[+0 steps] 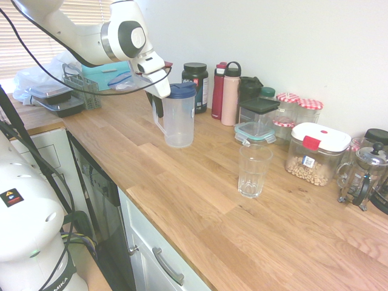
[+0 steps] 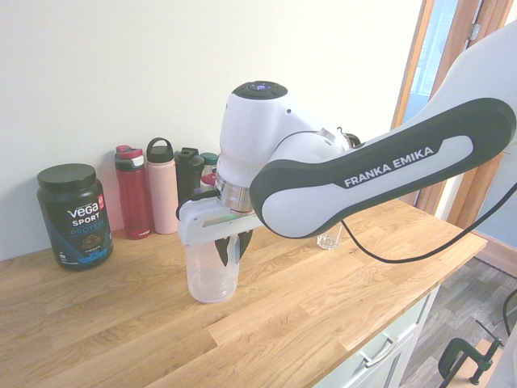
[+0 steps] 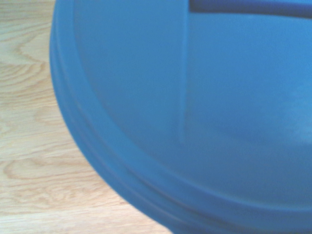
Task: Pour me some water
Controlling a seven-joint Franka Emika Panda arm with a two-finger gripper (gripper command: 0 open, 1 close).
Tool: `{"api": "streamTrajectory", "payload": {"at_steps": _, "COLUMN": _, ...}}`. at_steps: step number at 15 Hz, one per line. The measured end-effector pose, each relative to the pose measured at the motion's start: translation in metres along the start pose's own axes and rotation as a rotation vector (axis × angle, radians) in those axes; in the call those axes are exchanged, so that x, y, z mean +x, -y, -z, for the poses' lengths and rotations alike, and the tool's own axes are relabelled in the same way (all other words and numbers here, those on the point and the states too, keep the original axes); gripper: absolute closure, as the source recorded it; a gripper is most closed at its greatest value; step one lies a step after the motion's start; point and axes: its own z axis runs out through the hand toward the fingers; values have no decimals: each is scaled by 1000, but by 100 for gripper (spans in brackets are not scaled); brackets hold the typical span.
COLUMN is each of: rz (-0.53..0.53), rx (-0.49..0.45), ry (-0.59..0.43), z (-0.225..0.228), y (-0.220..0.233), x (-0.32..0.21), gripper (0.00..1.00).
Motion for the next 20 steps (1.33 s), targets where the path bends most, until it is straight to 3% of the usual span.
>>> {"api": "streamTrajectory", "payload": {"at_steps": 7, "rz": 7, "rx": 14, "ry": 5, "z": 7, "y": 1, "x": -3, "gripper": 100}}
{"api": "streamTrajectory", "payload": {"at_steps": 11, "rz": 77, "rx": 19, "ry": 22, "z": 68, "y": -21, "x": 2, "gripper": 100}}
{"api": "streamTrajectory", "payload": {"at_steps": 16, "rz": 182, "rx": 52, "ry": 29, "z": 158, "y": -98, "x": 39, "gripper": 100}}
{"api": "streamTrajectory", "payload": {"at_steps": 20, "rz": 324, "rx": 93, "ry": 96, "z": 188, "y": -180, "x": 96, "gripper": 100}}
